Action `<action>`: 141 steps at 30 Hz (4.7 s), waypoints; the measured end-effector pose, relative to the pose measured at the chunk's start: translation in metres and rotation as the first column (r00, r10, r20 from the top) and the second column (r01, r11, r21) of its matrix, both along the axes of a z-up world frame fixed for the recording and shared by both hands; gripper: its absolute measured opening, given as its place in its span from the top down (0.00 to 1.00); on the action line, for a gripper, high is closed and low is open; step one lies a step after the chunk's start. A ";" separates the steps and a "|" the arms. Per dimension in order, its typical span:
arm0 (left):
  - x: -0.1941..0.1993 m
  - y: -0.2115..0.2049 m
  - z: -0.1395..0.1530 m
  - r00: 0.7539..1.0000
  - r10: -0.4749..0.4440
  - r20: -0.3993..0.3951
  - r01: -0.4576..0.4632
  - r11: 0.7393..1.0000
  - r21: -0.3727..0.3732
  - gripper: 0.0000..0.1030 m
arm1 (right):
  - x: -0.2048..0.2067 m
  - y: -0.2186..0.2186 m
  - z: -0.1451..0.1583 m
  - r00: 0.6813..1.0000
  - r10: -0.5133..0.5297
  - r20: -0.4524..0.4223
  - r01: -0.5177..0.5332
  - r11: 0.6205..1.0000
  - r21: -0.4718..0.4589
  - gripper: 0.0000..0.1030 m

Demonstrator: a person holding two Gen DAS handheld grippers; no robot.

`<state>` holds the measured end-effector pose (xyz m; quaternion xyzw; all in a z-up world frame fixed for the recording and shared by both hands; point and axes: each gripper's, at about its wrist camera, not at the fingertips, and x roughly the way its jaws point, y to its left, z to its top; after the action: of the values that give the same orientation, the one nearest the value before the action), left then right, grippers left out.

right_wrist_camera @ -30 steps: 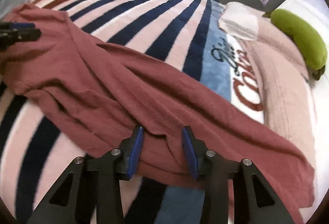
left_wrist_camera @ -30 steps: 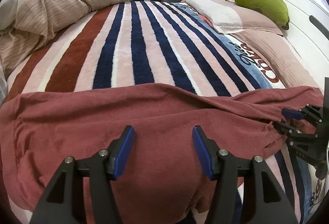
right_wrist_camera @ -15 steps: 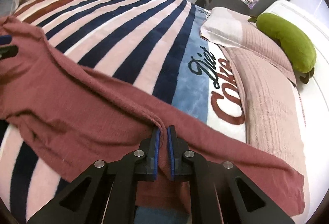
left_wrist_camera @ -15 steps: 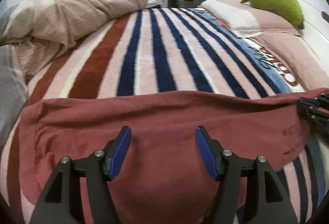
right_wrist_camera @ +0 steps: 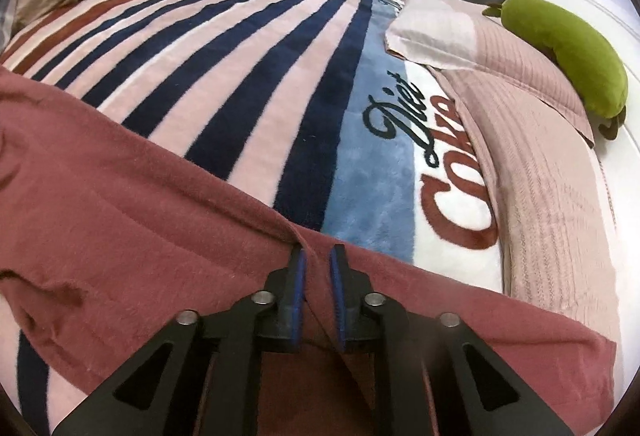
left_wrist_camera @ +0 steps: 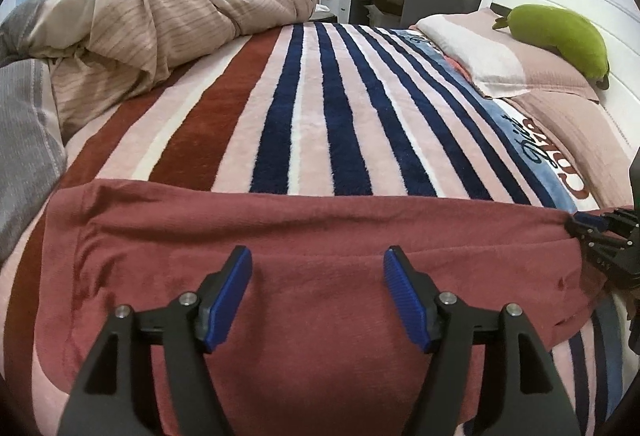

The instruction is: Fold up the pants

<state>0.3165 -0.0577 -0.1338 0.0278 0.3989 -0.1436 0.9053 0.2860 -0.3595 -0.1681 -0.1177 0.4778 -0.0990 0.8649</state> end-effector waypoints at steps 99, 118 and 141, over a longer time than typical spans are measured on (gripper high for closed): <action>-0.055 -0.097 -0.002 0.956 -0.294 -0.020 0.295 0.955 0.023 0.35 | -0.215 -0.156 0.100 0.967 -0.239 0.085 0.242 0.969 -0.037 0.98; -0.051 -0.097 -0.010 0.959 -0.283 -0.014 0.283 0.956 0.073 0.35 | -0.125 -0.234 0.096 0.930 -0.359 -0.079 0.363 0.931 0.047 0.70; -0.054 -0.091 0.008 0.961 -0.276 0.032 0.275 0.961 0.032 0.35 | -0.189 -0.218 0.105 0.919 -0.392 0.038 0.394 0.910 -0.129 0.97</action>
<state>0.2620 -0.1487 -0.1255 0.0982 0.3765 -0.2623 0.8831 0.0970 -0.5777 -0.0633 -0.0763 0.4789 -0.3034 0.8202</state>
